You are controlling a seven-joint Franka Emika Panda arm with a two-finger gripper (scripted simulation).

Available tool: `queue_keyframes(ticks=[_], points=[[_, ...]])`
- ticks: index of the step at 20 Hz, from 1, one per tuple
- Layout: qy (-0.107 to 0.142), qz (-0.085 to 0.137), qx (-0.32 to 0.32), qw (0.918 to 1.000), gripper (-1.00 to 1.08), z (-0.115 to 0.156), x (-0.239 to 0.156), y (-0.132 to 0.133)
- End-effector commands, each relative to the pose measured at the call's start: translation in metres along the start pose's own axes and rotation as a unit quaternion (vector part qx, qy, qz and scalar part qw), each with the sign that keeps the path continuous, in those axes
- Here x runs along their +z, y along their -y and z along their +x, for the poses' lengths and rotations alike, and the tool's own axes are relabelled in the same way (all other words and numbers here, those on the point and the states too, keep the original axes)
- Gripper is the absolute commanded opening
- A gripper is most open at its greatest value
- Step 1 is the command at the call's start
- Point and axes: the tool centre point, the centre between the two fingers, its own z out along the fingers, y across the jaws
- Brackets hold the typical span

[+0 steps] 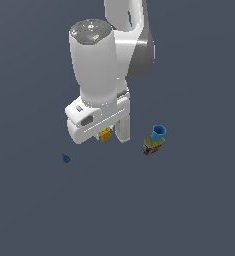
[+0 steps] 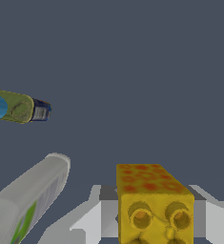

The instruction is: Pick up a designated object from a clutter of objects.

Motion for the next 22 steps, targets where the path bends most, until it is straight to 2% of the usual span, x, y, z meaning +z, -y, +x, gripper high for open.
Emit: queue_keyframes(ticks=[1, 11, 22], points=[[0.0, 0.0, 0.0, 1.0, -1.0, 0.01, -0.025, 0.002], [0.001, 0.001, 0.0, 1.0, -1.0, 0.046, -0.106, 0.006], [0.001, 0.002, 0.0, 1.0, -1.0, 0.063, -0.142, 0.006]])
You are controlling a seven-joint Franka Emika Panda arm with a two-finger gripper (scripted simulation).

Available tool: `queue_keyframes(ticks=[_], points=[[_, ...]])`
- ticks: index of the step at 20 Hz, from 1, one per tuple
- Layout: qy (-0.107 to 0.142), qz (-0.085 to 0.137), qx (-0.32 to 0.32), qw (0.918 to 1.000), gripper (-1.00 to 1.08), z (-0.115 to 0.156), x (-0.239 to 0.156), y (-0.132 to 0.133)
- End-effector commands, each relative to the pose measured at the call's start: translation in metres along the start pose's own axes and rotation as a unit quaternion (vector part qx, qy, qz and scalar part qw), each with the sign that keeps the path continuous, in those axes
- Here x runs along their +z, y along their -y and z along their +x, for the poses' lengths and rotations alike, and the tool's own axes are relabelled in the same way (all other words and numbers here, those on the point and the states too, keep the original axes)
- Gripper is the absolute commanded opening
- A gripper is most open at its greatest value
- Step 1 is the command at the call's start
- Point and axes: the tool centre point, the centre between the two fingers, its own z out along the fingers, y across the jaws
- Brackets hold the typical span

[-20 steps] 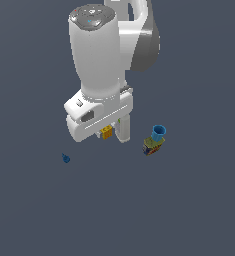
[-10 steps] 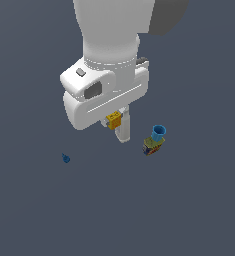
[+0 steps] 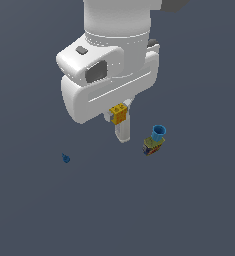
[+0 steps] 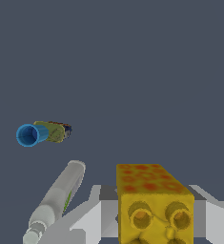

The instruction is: Pick up a designated object from a clutter of objects.

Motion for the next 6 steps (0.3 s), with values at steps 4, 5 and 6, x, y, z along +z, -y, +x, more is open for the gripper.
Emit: queue_keyframes(ticks=[4, 5, 6], points=[[0.0, 0.0, 0.0, 1.0, -1.0, 0.0025, -0.0046, -0.0005], [0.0, 0.0, 0.0, 1.0, -1.0, 0.0024, -0.0042, -0.0006], [0.0, 0.0, 0.0, 1.0, -1.0, 0.0024, -0.004, -0.0006]])
